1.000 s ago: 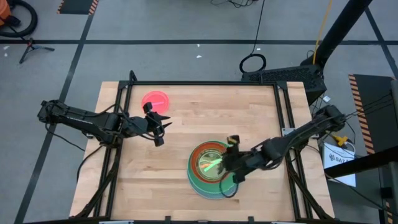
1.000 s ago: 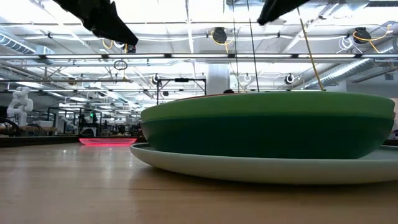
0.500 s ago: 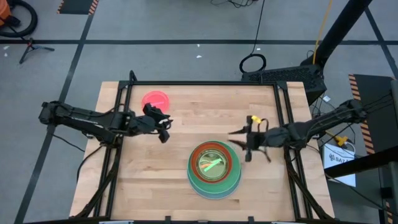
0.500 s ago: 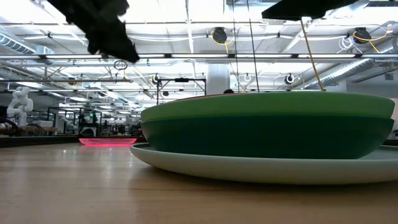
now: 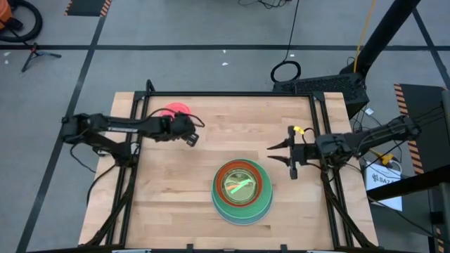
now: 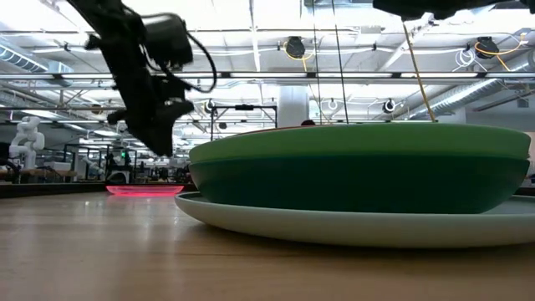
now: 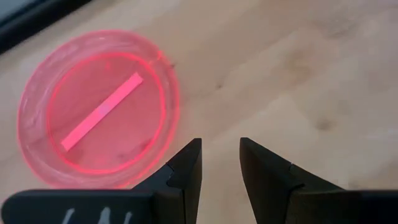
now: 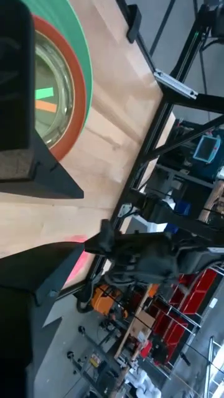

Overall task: Stack plastic plates
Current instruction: Stack the pink plate on top of the green plate

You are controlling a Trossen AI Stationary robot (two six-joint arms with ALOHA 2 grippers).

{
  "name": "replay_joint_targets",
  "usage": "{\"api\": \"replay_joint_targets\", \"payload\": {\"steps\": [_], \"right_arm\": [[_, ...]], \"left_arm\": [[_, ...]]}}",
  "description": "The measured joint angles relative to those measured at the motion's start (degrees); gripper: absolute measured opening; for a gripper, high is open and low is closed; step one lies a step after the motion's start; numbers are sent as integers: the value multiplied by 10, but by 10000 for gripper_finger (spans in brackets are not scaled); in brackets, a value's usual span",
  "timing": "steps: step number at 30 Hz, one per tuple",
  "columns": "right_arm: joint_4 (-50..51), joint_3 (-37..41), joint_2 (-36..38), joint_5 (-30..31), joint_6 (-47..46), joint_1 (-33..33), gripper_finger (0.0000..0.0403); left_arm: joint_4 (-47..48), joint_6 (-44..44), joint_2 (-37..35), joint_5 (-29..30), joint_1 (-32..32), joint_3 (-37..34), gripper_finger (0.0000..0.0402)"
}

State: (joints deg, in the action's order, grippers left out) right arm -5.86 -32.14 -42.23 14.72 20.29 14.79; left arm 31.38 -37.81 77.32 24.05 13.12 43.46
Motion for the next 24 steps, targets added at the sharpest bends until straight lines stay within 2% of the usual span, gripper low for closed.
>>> {"api": "replay_joint_targets", "payload": {"steps": [9, 24], "right_arm": [[19, 0, 17, 0, 13, 0, 114], [19, 0, 17, 1, 14, -1, 114]], "left_arm": [[-5, 28, 72, -40, 102, 0, 115], [-34, 71, 97, -65, 119, 0, 115]]}}
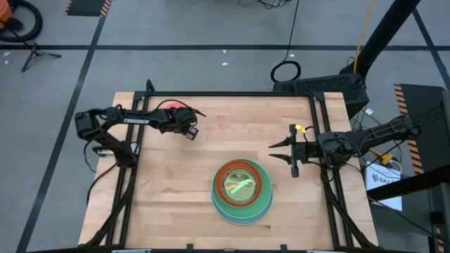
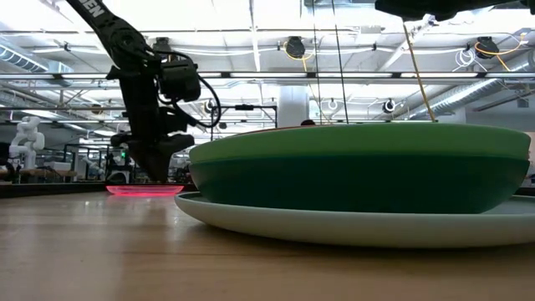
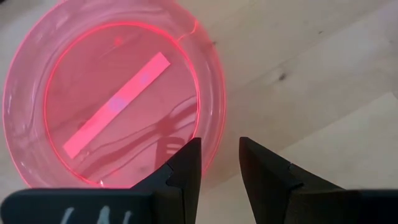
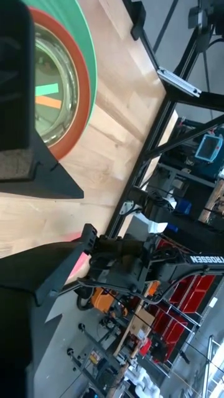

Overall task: Stack plastic plates
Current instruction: Stack the pink plate on top of the green plate

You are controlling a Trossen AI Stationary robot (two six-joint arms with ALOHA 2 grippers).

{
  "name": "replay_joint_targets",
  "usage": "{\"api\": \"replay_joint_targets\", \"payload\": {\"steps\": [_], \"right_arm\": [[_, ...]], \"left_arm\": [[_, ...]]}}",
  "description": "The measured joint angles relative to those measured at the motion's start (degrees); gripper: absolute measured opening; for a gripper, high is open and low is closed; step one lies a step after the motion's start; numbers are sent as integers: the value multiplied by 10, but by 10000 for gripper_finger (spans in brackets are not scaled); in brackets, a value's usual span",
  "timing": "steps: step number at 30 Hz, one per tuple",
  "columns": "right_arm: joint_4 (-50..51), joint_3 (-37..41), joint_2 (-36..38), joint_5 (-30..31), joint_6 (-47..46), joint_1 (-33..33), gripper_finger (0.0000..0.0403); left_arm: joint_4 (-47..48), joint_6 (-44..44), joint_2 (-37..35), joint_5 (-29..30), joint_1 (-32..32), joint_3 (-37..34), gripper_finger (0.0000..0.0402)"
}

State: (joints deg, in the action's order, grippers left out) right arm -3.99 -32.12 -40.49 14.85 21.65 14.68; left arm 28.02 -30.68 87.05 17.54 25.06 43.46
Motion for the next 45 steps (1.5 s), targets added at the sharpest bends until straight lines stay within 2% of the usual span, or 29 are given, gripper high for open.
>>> {"api": "replay_joint_targets", "payload": {"steps": [8, 45], "right_arm": [[0, 0, 0, 0, -1, 0, 114], [0, 0, 0, 0, -2, 0, 114]], "left_arm": [[-15, 63, 0, -10, -10, 0, 115], [-27, 98, 0, 10, -10, 0, 115]]}}
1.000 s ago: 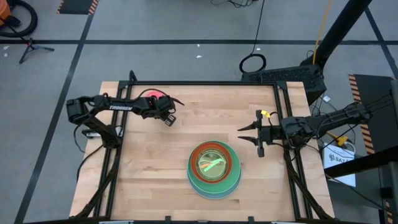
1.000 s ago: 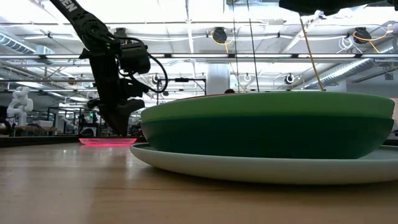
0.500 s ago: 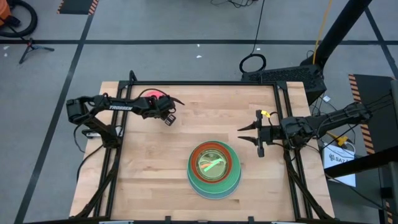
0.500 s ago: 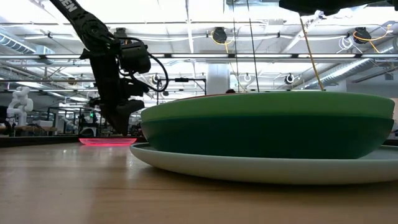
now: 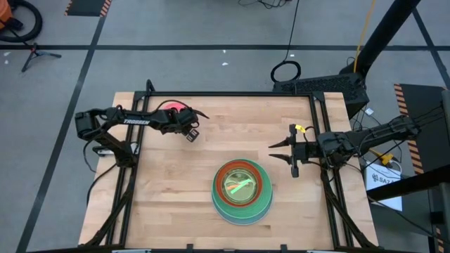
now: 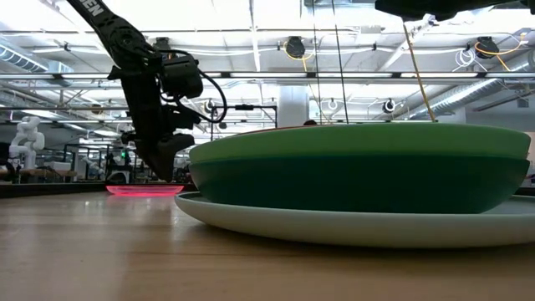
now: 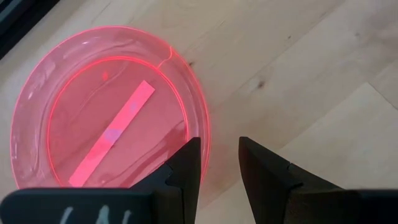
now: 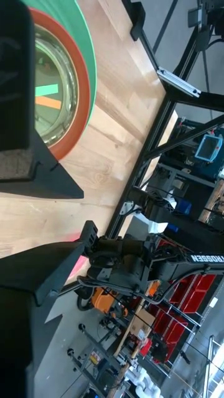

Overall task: Stack plastic plates
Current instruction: Stack the pink plate on top of the green plate

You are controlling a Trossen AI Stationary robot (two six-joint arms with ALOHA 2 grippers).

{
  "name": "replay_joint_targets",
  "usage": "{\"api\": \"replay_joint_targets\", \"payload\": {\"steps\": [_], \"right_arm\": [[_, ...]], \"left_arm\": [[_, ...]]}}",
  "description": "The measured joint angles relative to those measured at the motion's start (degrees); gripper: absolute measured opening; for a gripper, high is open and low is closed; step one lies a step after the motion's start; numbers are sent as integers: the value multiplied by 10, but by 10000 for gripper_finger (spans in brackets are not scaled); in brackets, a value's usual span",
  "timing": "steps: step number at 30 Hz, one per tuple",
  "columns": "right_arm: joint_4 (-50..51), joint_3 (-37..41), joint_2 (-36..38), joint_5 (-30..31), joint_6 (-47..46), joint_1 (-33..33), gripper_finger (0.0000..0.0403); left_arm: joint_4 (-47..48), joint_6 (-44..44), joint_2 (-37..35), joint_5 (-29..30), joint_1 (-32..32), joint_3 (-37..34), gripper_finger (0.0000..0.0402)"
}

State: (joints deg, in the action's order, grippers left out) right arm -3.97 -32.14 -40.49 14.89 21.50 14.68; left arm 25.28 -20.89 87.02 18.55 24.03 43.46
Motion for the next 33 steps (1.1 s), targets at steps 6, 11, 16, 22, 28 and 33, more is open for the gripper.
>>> {"api": "replay_joint_targets", "payload": {"steps": [6, 11, 16, 22, 28, 33], "right_arm": [[0, 0, 0, 0, 0, 0, 114], [0, 0, 0, 0, 0, 0, 114], [4, 0, 0, 1, -6, 0, 114], [8, 0, 0, 4, -9, -1, 114], [13, 0, 0, 19, -11, -1, 114], [13, 0, 0, 18, -10, -1, 114]], "left_arm": [[0, -13, 0, 0, 0, 0, 115], [2, -28, 0, -1, 0, 0, 115], [18, -27, 10, -4, 2, 0, 115], [11, -5, 57, -4, 11, 2, 115], [9, -4, 80, 4, 11, 4, 115], [8, -4, 81, 20, 7, 3, 115]]}}
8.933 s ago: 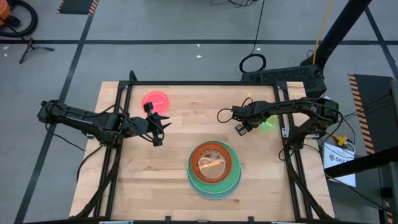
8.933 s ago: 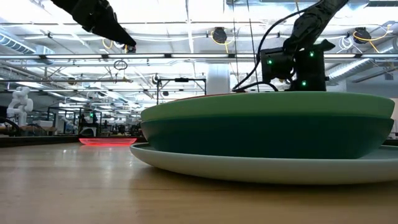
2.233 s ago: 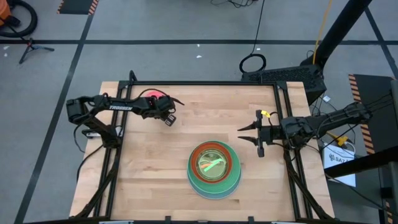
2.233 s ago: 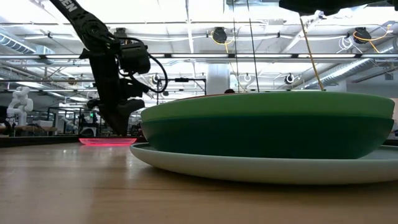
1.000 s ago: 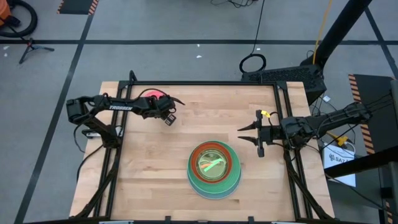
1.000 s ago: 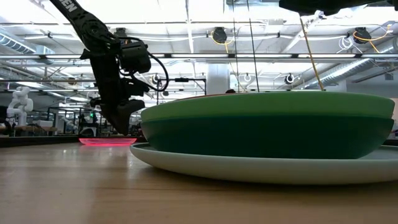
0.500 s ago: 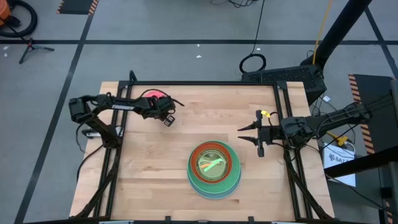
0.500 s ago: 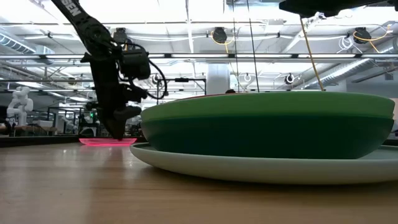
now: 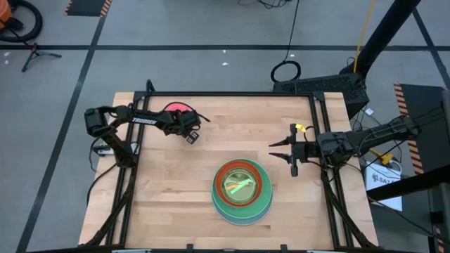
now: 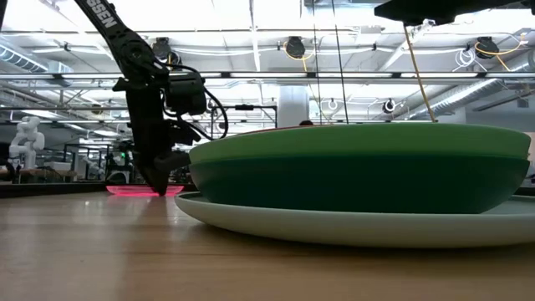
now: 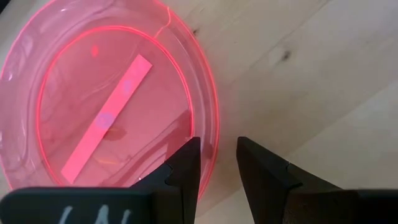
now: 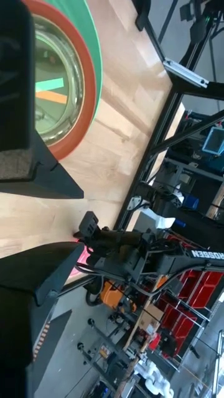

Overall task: Stack plastic plates
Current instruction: Stack the pink plate on top of the green plate

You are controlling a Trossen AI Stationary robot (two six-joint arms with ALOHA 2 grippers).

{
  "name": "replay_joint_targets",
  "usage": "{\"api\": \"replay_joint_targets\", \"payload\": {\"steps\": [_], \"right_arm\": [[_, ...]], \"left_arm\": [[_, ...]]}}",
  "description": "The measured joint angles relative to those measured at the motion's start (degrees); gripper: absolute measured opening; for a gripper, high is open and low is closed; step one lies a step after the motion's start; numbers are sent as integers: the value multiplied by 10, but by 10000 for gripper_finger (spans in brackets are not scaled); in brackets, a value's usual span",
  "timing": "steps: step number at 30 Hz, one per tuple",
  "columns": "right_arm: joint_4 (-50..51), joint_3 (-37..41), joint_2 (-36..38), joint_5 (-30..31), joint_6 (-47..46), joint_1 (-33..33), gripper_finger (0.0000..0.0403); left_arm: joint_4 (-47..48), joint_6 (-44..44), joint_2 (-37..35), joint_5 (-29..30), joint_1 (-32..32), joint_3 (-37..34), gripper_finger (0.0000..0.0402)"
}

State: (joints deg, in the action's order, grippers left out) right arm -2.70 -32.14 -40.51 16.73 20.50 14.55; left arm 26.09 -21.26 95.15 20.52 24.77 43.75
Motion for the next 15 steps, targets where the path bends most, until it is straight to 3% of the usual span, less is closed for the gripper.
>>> {"api": "replay_joint_targets", "payload": {"steps": [5, 15], "right_arm": [[0, 0, 0, 0, 1, 0, 114], [0, 0, 0, 0, 1, 0, 114]], "left_arm": [[-1, 0, 0, 6, -5, -1, 110], [-5, 0, -3, 30, -31, -3, 41]]}}
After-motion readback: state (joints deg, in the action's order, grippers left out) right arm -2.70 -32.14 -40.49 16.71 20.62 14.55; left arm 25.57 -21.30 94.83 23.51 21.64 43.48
